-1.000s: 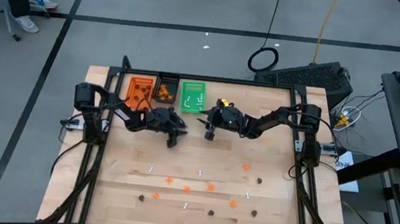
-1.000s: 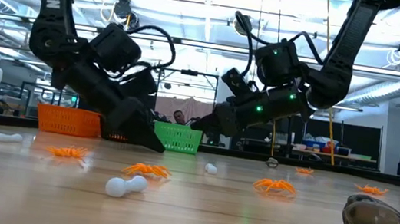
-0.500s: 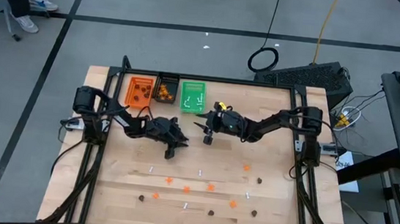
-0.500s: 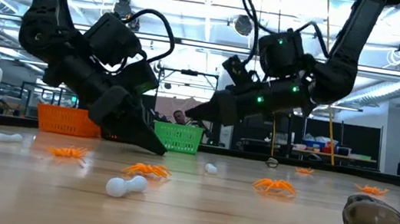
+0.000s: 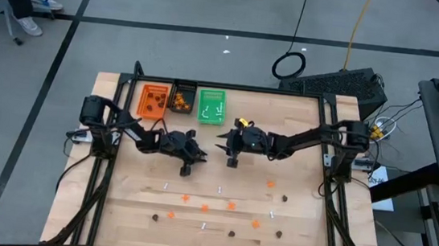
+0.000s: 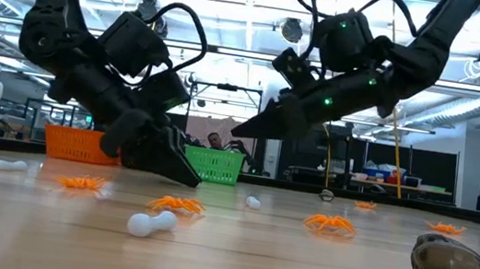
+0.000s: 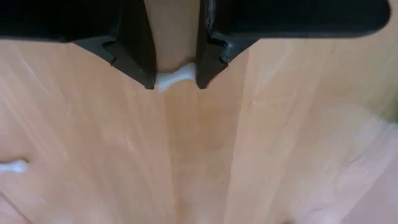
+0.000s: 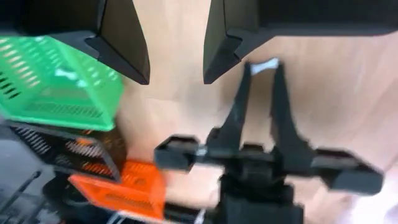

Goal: Sort Halloween decoration
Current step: Put the white bone toy into the green bin

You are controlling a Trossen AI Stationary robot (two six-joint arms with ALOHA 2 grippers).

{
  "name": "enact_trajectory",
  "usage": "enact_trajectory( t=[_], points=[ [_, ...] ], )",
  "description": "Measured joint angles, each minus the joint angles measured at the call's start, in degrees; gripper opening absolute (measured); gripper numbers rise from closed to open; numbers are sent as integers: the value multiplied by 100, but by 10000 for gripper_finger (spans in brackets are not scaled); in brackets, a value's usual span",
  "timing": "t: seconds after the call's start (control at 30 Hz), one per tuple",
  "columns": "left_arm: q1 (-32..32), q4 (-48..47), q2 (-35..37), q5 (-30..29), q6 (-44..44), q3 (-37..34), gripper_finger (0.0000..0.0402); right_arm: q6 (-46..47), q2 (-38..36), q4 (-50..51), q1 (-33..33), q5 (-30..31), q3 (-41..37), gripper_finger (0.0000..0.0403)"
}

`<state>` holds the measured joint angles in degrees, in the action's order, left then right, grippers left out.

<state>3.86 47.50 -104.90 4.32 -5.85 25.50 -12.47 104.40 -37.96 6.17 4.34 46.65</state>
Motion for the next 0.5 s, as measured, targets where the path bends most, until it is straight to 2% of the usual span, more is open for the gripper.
enact_trajectory(
  t=[0.3,0.5],
  points=[
    [-183,-5,0,-62,-100,2,52,221,11,73,-326,0,0,137],
    [-311,-10,2,-338,-109,2,15,369,13,99,-441,4,0,137]
  ],
)
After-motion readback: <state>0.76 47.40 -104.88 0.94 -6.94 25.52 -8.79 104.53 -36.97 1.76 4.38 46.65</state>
